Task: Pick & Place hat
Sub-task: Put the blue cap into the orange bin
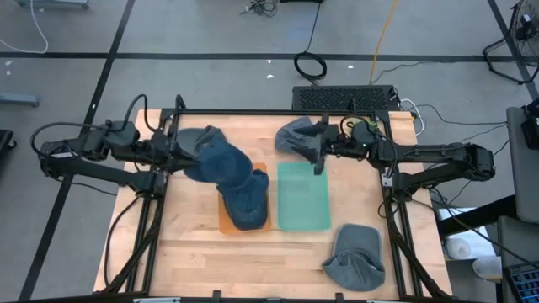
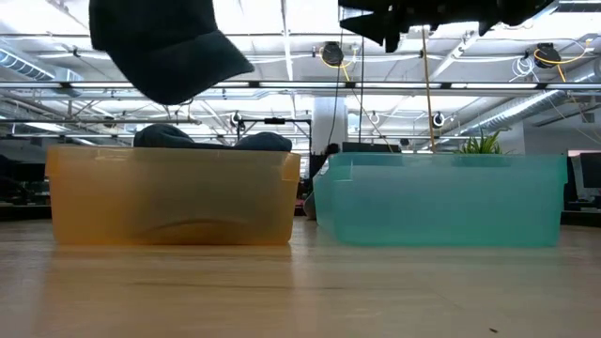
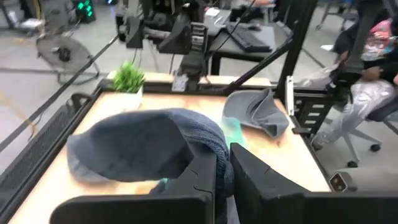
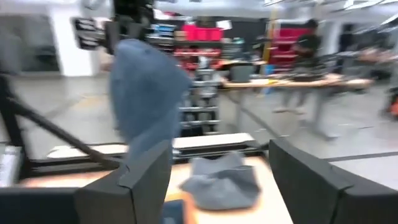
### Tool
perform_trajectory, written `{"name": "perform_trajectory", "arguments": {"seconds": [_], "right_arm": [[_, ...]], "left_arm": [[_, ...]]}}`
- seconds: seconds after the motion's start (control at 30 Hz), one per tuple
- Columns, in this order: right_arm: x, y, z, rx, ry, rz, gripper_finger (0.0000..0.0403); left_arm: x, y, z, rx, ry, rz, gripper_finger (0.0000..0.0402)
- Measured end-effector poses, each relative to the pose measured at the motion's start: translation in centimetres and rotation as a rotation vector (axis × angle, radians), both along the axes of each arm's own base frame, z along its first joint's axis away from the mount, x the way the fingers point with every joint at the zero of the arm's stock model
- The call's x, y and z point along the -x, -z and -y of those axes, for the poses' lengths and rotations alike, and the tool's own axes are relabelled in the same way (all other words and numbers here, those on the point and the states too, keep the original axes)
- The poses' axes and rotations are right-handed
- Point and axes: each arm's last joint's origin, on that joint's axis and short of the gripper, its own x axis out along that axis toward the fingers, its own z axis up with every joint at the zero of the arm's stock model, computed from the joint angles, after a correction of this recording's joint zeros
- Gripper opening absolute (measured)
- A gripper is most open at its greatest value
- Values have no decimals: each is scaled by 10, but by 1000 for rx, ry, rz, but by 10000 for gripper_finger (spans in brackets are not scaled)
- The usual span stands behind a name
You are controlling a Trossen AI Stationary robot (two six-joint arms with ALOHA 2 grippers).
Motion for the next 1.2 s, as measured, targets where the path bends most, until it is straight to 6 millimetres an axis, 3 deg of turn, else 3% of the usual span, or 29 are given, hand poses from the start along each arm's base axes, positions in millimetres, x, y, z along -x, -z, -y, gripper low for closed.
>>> {"name": "perform_trajectory", "arguments": {"seconds": [0.2, 0.4, 0.73, 0.97, 1.2], "right_arm": [[2, 0, 7, 123, 169, -26, 262], [4, 0, 12, 231, 326, -73, 257], [4, -3, 12, 257, 328, -52, 260], [4, -3, 12, 259, 328, -52, 257], [4, -3, 12, 353, 334, -83, 260]], "left_arm": [[-8, -8, 1, 14, 6, -15, 23], [-30, -12, 4, 22, 26, -63, 23], [-61, -25, 15, 9, 62, -167, 23], [-75, -42, 25, -34, 46, -221, 23], [-88, -44, 34, -54, 12, -287, 23]]}}
